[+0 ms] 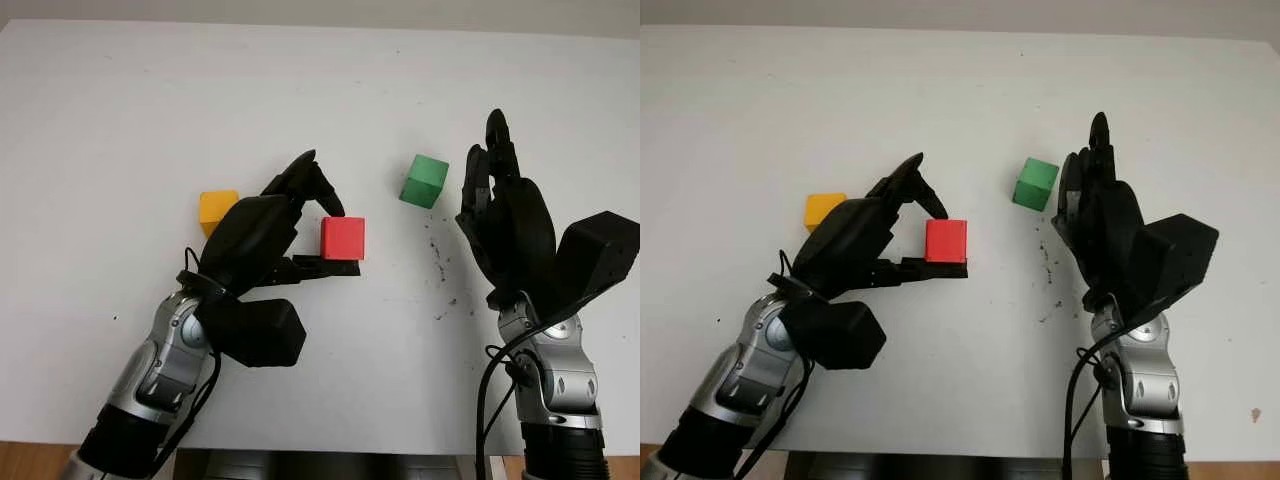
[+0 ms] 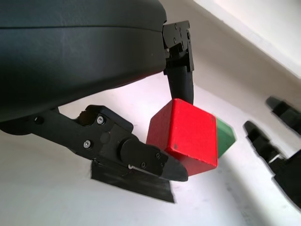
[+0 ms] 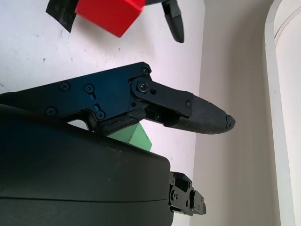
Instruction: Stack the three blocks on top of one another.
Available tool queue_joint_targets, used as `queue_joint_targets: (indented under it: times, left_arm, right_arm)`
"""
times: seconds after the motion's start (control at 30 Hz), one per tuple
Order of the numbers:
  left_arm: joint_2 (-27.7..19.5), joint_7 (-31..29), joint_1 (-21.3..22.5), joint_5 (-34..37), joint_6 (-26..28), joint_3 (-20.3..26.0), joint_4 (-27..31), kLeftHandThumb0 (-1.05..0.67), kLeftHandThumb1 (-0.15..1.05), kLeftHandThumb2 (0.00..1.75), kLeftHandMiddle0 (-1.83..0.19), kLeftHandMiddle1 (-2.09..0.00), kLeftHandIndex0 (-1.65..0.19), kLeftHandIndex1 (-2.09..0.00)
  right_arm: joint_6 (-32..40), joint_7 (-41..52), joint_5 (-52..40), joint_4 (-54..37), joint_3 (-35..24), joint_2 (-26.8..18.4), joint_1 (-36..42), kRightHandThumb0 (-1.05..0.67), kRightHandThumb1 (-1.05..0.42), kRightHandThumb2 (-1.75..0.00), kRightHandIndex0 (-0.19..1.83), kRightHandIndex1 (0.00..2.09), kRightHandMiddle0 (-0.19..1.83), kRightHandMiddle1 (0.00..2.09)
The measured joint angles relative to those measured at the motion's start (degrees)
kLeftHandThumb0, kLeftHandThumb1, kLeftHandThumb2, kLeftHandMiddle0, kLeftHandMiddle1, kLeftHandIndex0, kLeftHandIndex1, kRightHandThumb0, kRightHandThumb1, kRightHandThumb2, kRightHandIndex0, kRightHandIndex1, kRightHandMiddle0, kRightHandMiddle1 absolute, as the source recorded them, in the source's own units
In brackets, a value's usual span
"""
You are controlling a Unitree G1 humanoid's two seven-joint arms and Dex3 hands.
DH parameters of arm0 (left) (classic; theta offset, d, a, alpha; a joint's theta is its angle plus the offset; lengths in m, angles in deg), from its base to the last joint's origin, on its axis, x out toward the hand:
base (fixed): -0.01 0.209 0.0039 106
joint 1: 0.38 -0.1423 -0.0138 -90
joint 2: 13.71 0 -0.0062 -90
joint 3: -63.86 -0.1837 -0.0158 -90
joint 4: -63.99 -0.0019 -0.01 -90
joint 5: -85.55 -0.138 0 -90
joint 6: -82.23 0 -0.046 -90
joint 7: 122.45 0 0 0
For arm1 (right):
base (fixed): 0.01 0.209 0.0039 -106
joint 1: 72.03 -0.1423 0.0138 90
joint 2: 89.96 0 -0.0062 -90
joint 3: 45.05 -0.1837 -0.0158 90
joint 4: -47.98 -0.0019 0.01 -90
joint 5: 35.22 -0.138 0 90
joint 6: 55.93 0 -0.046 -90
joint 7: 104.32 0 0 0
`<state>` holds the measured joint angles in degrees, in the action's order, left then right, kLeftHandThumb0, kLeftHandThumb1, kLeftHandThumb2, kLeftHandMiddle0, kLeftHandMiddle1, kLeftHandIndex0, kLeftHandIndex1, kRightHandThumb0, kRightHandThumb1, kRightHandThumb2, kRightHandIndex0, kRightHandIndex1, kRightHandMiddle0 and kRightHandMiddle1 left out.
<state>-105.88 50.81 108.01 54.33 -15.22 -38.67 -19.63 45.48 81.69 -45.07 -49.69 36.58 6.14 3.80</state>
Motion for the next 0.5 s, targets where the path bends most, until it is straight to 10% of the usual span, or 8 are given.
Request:
queue_joint_targets:
  times: [0.5]
  left_arm:
    - [0.0,-1.5,-0.4,1.8,3.0,0.7,2.9,-0.39,1.05,0.23,-0.04,-0.06,0.12,-2.09]
  right_arm:
    - [-0.1,0.3,0.3,0.0,0.0,0.0,0.0,-0.67,-1.05,-0.71,-0.19,0.0,-0.19,0.0]
